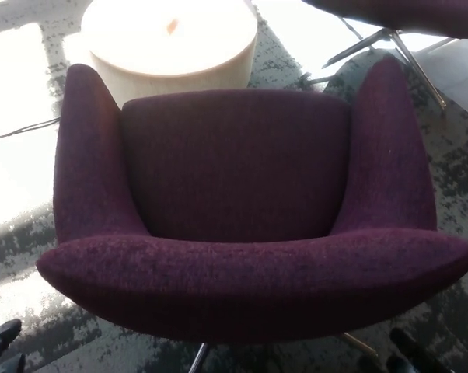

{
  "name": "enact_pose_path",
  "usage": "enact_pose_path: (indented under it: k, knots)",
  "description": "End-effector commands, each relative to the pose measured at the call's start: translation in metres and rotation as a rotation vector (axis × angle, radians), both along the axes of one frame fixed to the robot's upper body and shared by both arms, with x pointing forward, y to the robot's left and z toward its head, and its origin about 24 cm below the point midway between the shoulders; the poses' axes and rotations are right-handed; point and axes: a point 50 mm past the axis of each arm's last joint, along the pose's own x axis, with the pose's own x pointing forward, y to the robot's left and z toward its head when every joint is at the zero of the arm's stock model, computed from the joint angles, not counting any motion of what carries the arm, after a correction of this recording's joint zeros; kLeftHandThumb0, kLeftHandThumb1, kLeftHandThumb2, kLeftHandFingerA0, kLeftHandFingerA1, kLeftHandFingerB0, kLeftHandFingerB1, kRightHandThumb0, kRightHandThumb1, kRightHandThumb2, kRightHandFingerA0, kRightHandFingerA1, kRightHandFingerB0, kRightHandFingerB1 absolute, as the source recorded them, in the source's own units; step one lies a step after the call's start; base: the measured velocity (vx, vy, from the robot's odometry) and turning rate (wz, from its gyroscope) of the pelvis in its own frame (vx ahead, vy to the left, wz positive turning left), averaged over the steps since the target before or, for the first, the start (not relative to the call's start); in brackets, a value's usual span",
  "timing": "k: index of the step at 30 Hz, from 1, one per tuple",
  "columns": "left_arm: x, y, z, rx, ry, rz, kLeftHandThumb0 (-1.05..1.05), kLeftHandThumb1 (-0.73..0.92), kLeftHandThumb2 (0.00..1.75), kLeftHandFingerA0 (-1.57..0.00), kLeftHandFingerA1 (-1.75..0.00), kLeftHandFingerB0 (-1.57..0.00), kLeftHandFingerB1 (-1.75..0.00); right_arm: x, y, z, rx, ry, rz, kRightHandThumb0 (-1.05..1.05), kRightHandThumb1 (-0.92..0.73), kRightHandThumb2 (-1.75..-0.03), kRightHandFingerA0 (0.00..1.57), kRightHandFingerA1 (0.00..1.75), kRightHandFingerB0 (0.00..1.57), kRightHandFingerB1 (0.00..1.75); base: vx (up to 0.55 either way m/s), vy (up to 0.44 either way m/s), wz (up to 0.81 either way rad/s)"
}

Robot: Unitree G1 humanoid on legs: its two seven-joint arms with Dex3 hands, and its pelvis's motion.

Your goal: The robot stands in front of a sofa and uses its left hand to push the left side of the sofa

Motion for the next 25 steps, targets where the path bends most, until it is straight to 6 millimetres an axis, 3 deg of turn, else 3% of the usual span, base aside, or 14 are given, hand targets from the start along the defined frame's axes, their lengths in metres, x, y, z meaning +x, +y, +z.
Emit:
enact_pose_path:
  k: [1,6,11,12,18,19,25]
  knots:
    - [-0.004,0.001,0.003,0.046,-0.038,-0.029,-0.93,0.72,1.04,-0.06,-0.19,-0.06,-0.09,-0.002,-0.007,0.000,-0.028,0.019,0.007,0.14,-0.17,-1.20,0.09,0.75,0.00,0.68,0.00,0.000,0.00]
    - [-0.010,-0.001,0.000,0.041,-0.035,-0.023,-0.77,0.67,1.06,0.00,-0.25,-0.02,-0.21,-0.003,-0.005,-0.001,-0.014,0.026,0.011,0.17,-0.18,-1.21,0.07,0.74,0.00,0.69,0.00,0.000,0.00]
    - [-0.011,-0.004,-0.002,-0.004,-0.035,-0.015,-0.84,0.70,1.05,0.00,-0.19,0.00,-0.13,-0.003,-0.004,-0.001,-0.024,0.018,0.032,0.17,-0.22,-1.23,0.07,0.74,0.00,0.69,0.00,0.000,0.00]
    - [-0.013,-0.004,-0.004,-0.026,-0.032,-0.011,-0.83,0.70,1.05,0.00,-0.17,0.00,-0.14,-0.004,-0.004,-0.001,-0.016,0.018,0.028,0.19,-0.16,-1.20,0.08,0.75,0.00,0.68,0.00,0.000,0.00]
    - [-0.015,-0.005,-0.005,-0.052,-0.034,0.000,-0.83,0.71,1.05,0.00,-0.17,0.00,-0.14,-0.004,-0.004,-0.001,-0.007,0.022,0.022,0.19,-0.14,-1.19,0.09,0.75,0.00,0.69,0.00,0.000,0.00]
    - [-0.016,-0.007,-0.008,-0.093,-0.033,0.018,-0.85,0.68,1.04,0.00,-0.17,0.00,-0.13,-0.003,-0.003,-0.001,-0.013,0.031,0.022,0.16,-0.30,-1.27,0.09,0.75,0.00,0.69,0.00,0.000,0.00]
    - [-0.015,-0.011,-0.011,-0.121,-0.028,0.068,-0.89,0.62,1.00,-0.04,-0.21,-0.05,-0.13,0.002,-0.003,0.001,-0.021,0.043,0.024,0.15,-0.33,-1.29,0.07,0.75,0.00,0.69,0.00,0.000,0.00]
